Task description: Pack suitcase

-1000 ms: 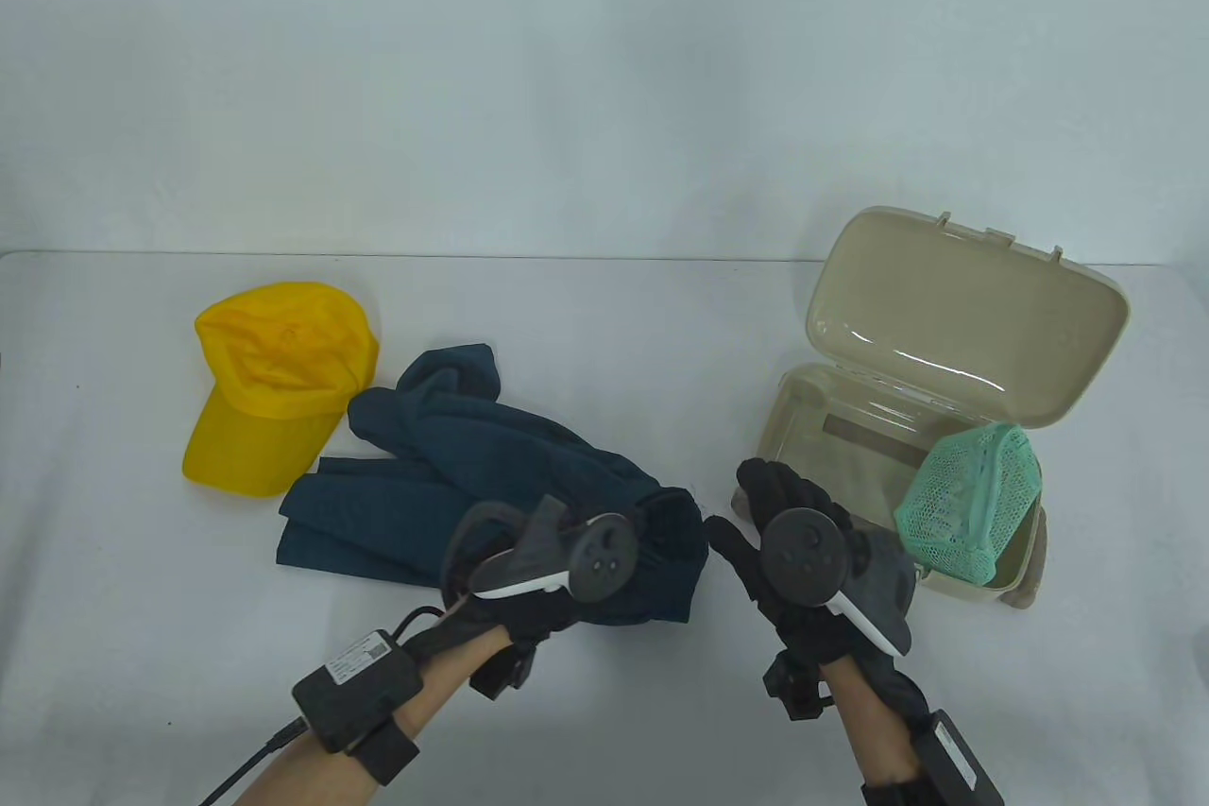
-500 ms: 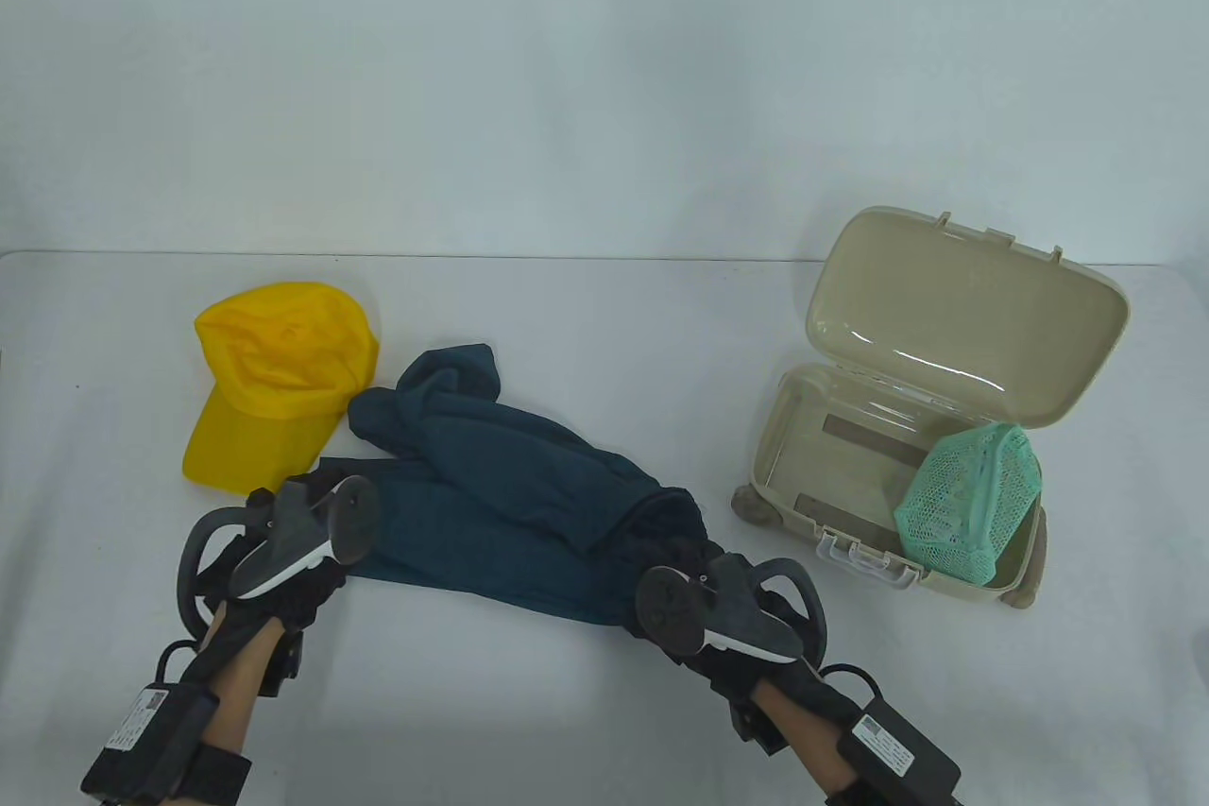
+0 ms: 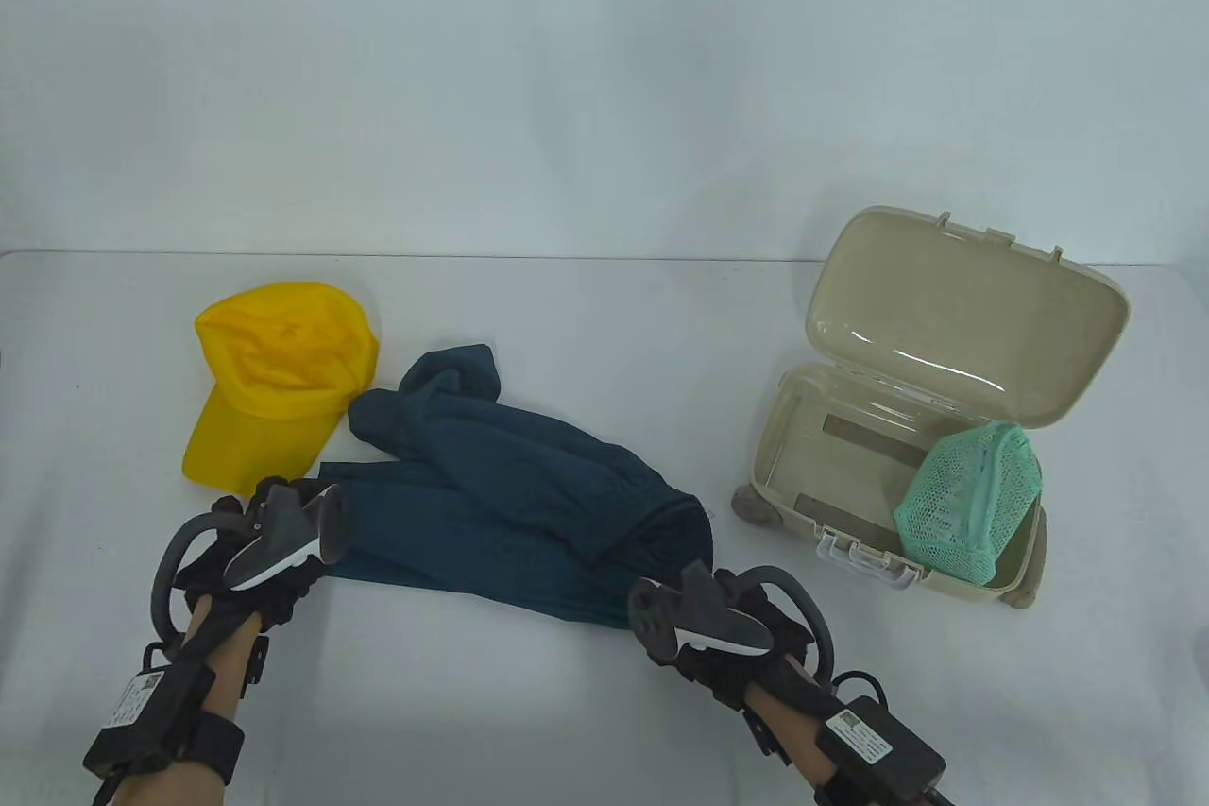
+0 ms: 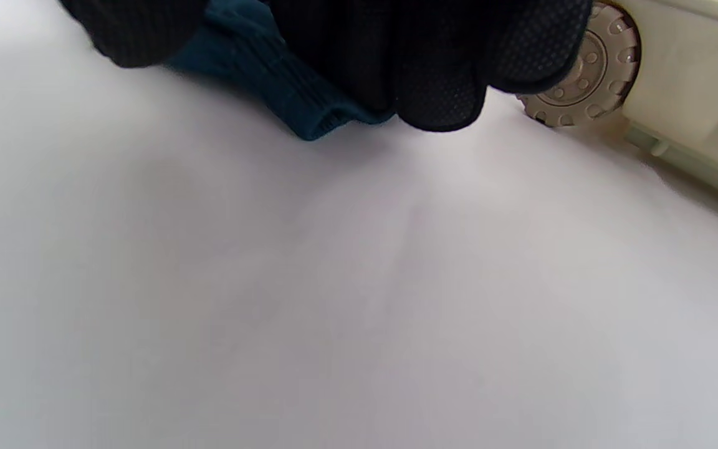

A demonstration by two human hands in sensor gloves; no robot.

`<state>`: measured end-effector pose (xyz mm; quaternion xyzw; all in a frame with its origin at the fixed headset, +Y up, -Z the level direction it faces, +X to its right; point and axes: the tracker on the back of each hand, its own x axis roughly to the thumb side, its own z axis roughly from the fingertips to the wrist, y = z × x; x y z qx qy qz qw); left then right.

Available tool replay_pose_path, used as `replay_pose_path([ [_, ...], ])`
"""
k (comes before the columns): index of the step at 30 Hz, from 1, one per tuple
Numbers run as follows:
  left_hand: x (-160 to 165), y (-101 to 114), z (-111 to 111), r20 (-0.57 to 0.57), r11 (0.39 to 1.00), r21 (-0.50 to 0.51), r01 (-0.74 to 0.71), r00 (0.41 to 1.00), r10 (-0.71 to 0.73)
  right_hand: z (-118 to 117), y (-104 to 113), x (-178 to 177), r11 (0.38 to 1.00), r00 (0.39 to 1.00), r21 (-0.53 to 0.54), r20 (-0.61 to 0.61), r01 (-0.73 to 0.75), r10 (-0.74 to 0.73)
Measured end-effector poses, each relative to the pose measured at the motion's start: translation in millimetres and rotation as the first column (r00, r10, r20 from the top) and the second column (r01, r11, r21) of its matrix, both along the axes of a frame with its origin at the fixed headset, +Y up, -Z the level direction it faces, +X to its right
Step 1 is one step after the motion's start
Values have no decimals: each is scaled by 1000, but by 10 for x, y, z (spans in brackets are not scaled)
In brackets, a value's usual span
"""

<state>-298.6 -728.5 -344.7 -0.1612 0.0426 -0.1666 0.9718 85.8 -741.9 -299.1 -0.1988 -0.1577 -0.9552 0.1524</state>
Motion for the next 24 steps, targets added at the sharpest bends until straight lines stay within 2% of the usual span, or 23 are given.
replay_pose_path([
  [4,-14,-67,-93,7,998,-49,35,999,-35,11,-22,-36,999,999,12,-13,-38,38],
  [8,-22,-166,-176,-19,995,-100,-16,1000,14,24,-36,-58,997,998,32,-26,-64,65],
  [17,22,-107,-285,-26,999,-30,-27,999,26,36,-82,-78,993,996,76,-29,-87,90],
  [24,56,132,-268,12,998,40,-43,999,42,-11,-26,-32,996,1000,83,10,-18,17],
])
